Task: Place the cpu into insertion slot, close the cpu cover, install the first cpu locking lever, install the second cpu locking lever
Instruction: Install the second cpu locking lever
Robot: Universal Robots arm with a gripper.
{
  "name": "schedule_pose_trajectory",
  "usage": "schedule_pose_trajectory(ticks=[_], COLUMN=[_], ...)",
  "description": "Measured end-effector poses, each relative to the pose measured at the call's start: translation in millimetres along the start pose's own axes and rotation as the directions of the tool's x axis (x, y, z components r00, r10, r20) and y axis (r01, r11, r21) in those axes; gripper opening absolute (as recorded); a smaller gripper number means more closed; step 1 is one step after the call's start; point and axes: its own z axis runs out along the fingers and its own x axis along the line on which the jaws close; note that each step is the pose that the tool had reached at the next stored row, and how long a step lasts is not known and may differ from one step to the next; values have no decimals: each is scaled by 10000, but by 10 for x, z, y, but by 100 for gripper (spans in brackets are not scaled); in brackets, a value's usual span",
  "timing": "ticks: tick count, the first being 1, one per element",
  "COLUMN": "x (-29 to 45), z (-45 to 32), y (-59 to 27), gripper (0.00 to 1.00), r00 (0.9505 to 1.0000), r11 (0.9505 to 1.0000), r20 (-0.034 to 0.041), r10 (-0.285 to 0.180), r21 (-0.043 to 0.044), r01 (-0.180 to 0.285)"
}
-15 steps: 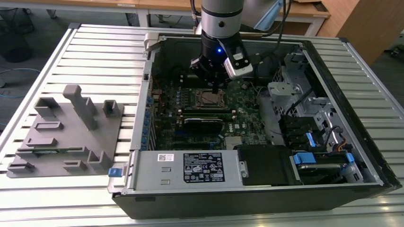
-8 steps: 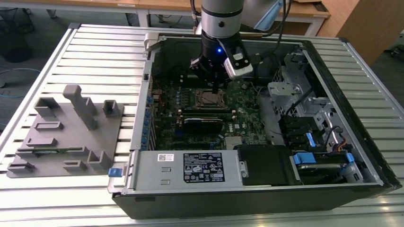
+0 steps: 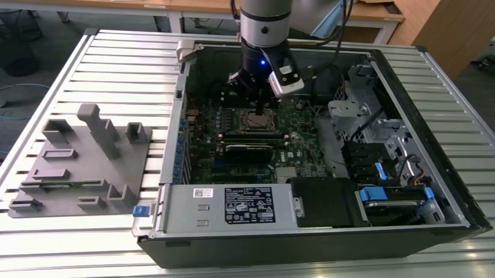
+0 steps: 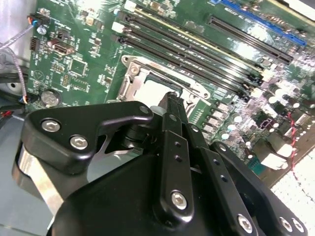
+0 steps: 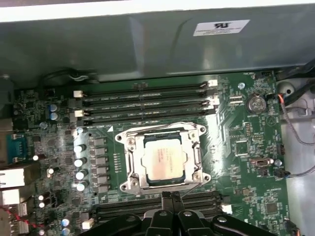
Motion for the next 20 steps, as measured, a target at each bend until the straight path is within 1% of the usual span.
schedule_pose_trajectory(ticks=[6,12,16,20], x=[38,43,52,80], z=[6,12,46,77], y=[-62,-66,-68,-73], gripper=[11,11,11,11], r00=[10000,10000,10000,10000], r11=[10000,10000,10000,10000], r20=[1,1,0,1], r10=[1,0,1,0], r21=[0,-1,0,-1], r01=[-1,0,-1,0])
